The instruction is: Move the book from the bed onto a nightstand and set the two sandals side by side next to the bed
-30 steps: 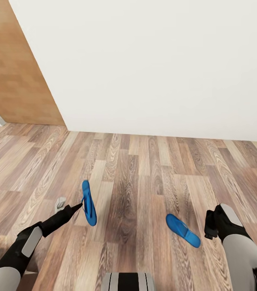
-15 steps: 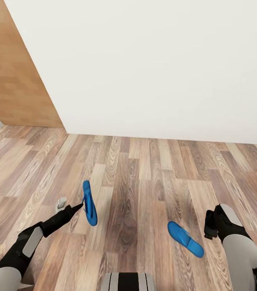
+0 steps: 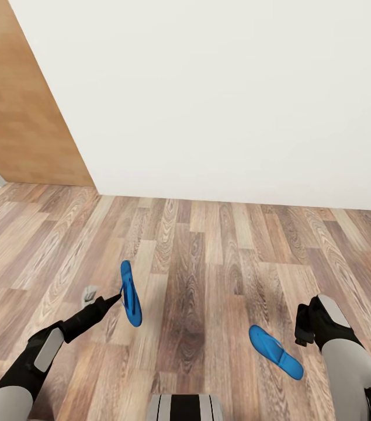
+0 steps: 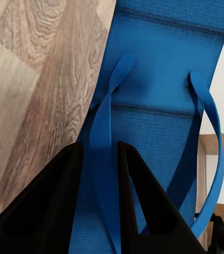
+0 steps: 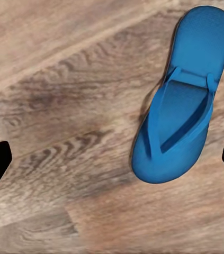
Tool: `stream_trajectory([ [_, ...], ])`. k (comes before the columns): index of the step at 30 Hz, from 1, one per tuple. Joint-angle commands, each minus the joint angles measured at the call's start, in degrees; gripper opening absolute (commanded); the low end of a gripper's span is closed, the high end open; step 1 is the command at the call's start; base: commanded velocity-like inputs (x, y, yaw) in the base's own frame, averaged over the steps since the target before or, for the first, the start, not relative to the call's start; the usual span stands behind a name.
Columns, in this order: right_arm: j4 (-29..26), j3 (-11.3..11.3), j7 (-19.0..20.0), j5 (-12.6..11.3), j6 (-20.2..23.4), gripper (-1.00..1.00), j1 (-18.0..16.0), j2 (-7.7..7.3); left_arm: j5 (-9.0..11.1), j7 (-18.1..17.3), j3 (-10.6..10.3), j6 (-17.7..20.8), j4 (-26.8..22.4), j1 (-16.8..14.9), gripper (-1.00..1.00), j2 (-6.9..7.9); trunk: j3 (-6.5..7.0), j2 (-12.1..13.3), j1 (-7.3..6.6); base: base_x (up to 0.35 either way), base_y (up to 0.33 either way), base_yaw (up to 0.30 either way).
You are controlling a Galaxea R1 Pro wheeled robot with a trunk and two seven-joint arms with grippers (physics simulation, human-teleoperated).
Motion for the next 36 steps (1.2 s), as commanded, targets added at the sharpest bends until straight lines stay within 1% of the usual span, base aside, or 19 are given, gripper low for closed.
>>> stream_trajectory([
  [1,-0.1,0.0,-0.1,-0.5,-0.6,1.00,0.0,0.00,0.2,0.2,0.0,0.3,0.0,0.0,-1.00,-0.01,-0.04,0.0,-0.01,0.000,0.173,0.000],
  [16,0.0,0.0,0.0,-0.5,-0.6,1.00,0.0,0.00,0.2,0.2,-0.1,0.3,0.1,0.0,-1.00,-0.09,-0.04,0.0,-0.01,0.000,0.021,0.000],
  [36,0.1,0.0,0.0,-0.5,-0.2,1.00,0.0,0.00,0.1,0.2,-0.1,0.3,0.1,0.0,-1.00,-0.09,-4.47,-0.3,0.51,0.000,0.000,0.000],
])
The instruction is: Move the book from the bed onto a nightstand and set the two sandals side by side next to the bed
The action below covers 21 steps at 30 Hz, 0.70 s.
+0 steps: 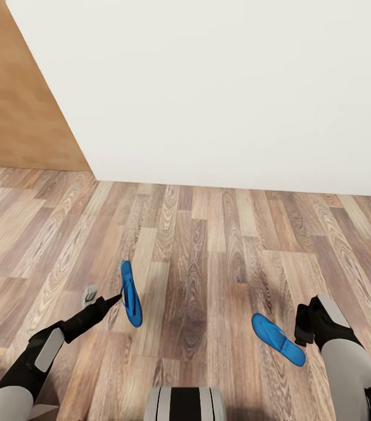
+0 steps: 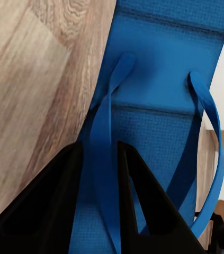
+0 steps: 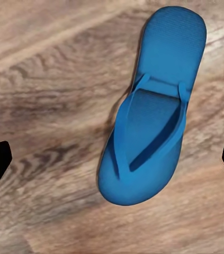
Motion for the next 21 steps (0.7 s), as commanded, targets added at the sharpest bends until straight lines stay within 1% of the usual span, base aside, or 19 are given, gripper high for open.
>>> stream_trajectory([
  [1,0.0,0.0,0.0,-0.5,-0.6,1.00,0.0,-0.01,0.2,0.2,0.1,0.3,0.0,0.0,-1.00,0.00,-0.26,0.0,0.01,0.000,0.000,0.000],
  [13,0.0,-0.1,-0.1,-0.5,-0.5,1.00,0.0,-0.01,0.3,0.2,0.1,0.3,-0.1,0.0,-1.00,0.00,-2.92,-0.2,0.32,0.000,0.000,0.000],
  [21,0.0,-0.1,0.0,-0.5,-0.5,1.00,0.1,-0.01,0.3,0.2,0.2,0.3,0.0,0.0,-1.00,0.00,-2.92,-0.2,0.32,0.000,0.000,0.000],
])
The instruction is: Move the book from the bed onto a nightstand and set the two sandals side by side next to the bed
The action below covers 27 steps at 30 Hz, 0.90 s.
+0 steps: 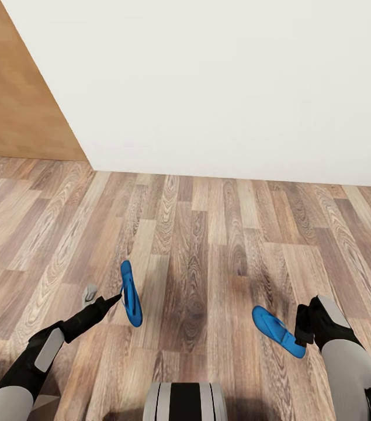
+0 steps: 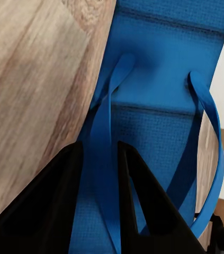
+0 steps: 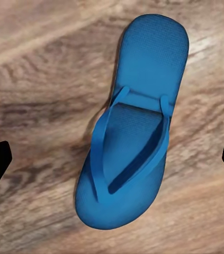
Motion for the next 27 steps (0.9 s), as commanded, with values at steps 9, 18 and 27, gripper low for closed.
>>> stream_trajectory([
  [9,0.0,0.0,-0.1,-0.5,-0.6,1.00,0.0,-0.01,0.2,0.2,0.0,0.3,0.0,0.0,-1.00,0.00,-2.03,-0.1,0.22,0.000,0.000,0.000],
  [18,0.0,0.0,0.0,-0.6,-0.6,1.00,0.0,0.00,0.2,0.2,0.0,0.3,0.0,0.0,-1.00,0.00,-4.02,-0.3,0.45,0.000,0.000,0.000],
  [27,0.0,0.0,0.0,-0.6,-0.6,1.00,0.0,0.00,0.2,0.2,0.0,0.3,0.0,0.0,-1.00,0.00,-4.24,-0.3,0.48,0.000,0.000,0.000],
])
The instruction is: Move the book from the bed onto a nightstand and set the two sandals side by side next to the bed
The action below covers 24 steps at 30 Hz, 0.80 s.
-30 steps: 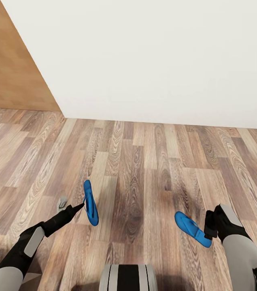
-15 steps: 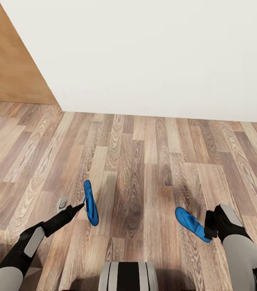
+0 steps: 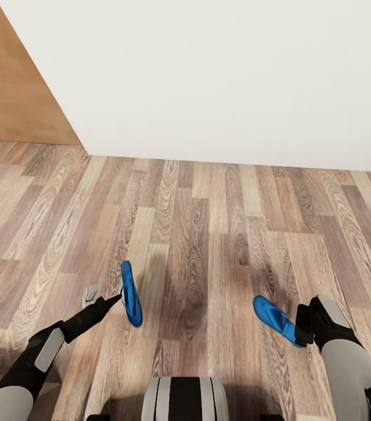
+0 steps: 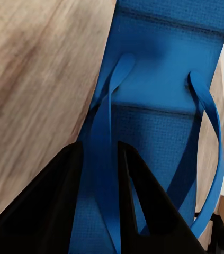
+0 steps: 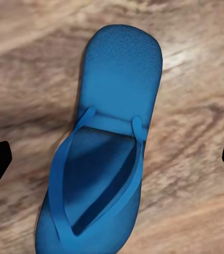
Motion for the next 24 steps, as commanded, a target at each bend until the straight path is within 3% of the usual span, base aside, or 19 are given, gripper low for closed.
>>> stream_trajectory([
  [1,0.0,0.0,-0.1,-0.5,-0.6,1.00,0.0,-0.01,0.3,0.1,0.1,0.3,0.0,0.0,-1.00,0.00,-0.26,0.0,0.01,0.000,0.000,0.000],
  [8,0.0,0.0,-0.1,-0.5,-0.6,1.00,0.0,-0.01,0.3,0.1,0.1,0.3,0.0,0.0,-1.00,0.00,-1.81,-0.1,0.19,0.000,0.000,0.000],
  [24,0.0,0.0,-0.1,-0.5,-0.6,1.00,0.0,-0.01,0.3,0.1,0.1,0.3,0.0,0.0,-1.00,0.00,-1.81,-0.1,0.19,0.000,0.000,0.000],
])
